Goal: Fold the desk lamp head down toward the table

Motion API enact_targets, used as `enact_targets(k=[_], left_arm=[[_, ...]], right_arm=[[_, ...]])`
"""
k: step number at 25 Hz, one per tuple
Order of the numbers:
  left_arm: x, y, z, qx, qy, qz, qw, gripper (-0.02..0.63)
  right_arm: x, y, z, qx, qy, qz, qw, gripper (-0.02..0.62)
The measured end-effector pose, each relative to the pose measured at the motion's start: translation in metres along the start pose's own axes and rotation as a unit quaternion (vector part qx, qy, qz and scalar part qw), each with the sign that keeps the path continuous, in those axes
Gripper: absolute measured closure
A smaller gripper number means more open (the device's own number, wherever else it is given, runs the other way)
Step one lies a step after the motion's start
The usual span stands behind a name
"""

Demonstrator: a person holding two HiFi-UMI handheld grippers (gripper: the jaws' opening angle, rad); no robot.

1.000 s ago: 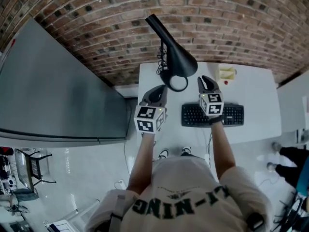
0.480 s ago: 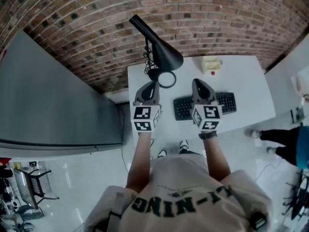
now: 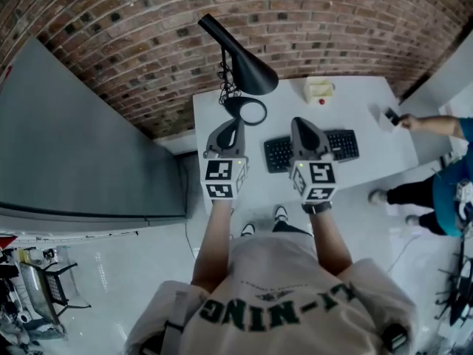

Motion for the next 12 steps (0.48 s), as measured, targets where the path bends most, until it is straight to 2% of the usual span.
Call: enact_targets(k=[12], left_arm=[[-0.005, -0.004, 0.026, -0.015, 0.022, -0.01, 0.9996, 0.606]], right_arm=[[0.02, 0.001, 0.027, -0.008, 0.016, -0.003, 1.0, 0.591]])
Point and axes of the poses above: the fingertips, and each gripper's own axes: z backward along the fingers, x to its left, y out of its underside, the point moved 3 cm from there along z, backward along the fingers, and after that the axes turned 4 degrees about -z, right-handed, at the moved point
